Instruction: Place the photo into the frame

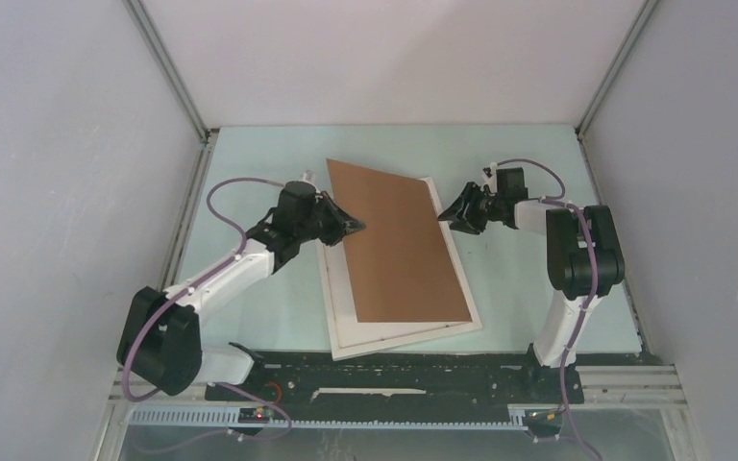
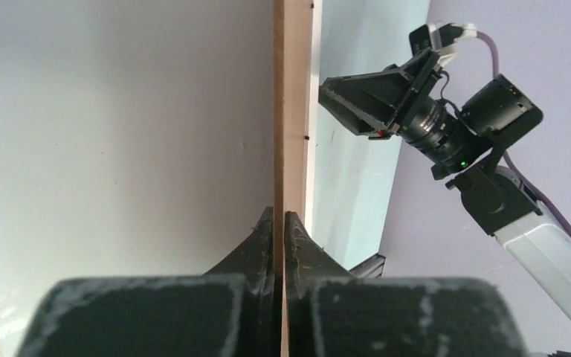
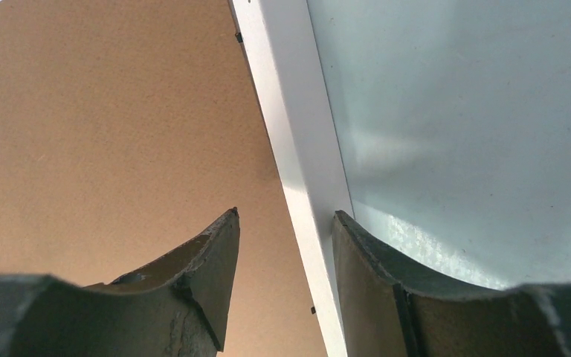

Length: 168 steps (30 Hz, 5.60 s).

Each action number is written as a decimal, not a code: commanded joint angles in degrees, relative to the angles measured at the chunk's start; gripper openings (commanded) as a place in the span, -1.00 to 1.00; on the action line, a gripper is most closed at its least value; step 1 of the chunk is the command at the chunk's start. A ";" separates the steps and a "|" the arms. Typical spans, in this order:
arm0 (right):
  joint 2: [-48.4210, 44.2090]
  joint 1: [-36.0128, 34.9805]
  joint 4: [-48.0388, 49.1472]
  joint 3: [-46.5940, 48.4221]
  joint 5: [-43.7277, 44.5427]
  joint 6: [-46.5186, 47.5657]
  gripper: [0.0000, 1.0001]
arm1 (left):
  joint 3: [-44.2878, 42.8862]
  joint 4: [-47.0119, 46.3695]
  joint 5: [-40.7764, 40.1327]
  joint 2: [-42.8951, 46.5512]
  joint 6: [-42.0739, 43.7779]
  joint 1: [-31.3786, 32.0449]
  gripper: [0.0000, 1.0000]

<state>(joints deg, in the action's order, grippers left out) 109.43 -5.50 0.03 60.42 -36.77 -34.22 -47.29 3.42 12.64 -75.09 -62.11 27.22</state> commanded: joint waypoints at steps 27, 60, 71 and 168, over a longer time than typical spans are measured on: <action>-16.35 0.90 -14.79 2.81 -8.38 1.71 0.99 | -11.42 7.25 14.67 11.87 11.91 -13.14 -1.00; -11.24 4.28 71.19 -13.64 -31.81 -62.94 -1.00 | -1.06 -17.33 28.12 3.47 -2.88 -18.48 -0.48; -21.16 6.62 30.38 -17.82 -33.10 -25.19 -1.00 | 0.06 2.83 21.67 -3.78 12.44 -18.72 0.62; -20.23 -15.77 -12.90 -11.69 15.95 13.48 0.29 | 16.70 -5.81 7.18 -11.48 10.78 -16.57 -0.91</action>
<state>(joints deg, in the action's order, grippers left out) 89.45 -19.18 -5.50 45.32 -26.09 -26.61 -32.67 -5.32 17.10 -85.10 -51.03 8.27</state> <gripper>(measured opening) 0.594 0.208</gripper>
